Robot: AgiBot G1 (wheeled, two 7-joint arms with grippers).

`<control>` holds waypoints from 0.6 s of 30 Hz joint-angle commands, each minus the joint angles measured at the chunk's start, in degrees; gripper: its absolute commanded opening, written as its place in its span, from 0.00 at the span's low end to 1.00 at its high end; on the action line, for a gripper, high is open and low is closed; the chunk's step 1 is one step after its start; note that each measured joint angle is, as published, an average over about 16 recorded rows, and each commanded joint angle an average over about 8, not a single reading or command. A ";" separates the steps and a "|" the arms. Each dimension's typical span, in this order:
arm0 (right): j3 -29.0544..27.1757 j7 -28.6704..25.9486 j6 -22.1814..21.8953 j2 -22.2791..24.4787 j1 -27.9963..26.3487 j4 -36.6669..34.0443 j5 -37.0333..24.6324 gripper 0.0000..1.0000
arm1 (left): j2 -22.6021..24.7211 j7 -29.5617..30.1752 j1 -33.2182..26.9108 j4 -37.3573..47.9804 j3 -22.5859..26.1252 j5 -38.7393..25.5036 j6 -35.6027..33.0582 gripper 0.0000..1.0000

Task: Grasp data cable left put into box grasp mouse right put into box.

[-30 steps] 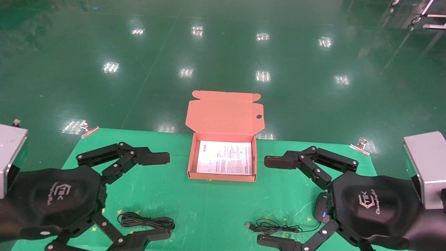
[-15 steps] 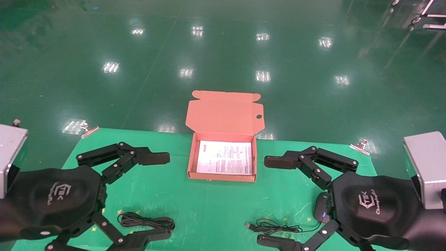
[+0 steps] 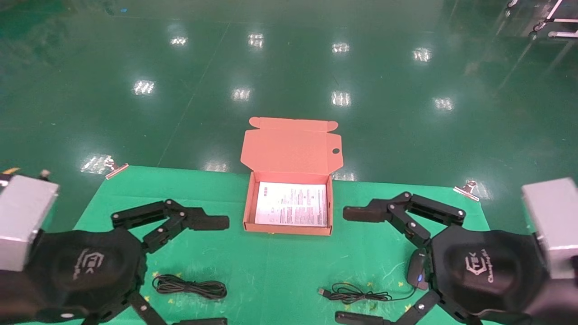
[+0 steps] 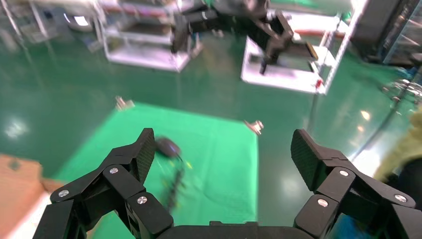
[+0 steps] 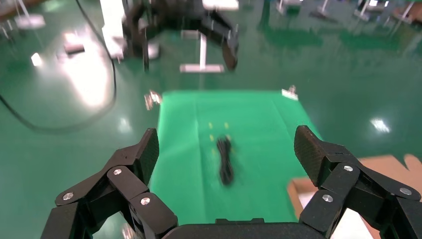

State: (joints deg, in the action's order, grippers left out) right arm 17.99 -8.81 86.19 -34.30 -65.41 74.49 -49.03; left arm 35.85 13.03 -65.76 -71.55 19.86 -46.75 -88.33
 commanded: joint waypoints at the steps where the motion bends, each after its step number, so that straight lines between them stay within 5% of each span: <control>1: 0.43 0.39 0.10 0.22 -0.86 0.17 -1.68 1.00 | 0.16 0.74 -1.17 0.76 1.09 -1.38 -0.96 1.00; 10: 7.16 4.78 2.94 -1.35 -10.61 1.79 -17.90 1.00 | 2.31 2.40 -9.77 4.19 8.95 -11.95 -2.20 1.00; 18: 20.54 10.62 4.10 -4.50 -21.04 2.55 -33.92 1.00 | 7.77 3.26 -21.09 7.13 23.08 -26.10 -2.82 1.00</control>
State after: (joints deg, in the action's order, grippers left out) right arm 38.05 1.41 89.98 -38.75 -85.75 77.00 -82.58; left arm 43.84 15.80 -86.20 -63.67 42.78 -72.00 -91.00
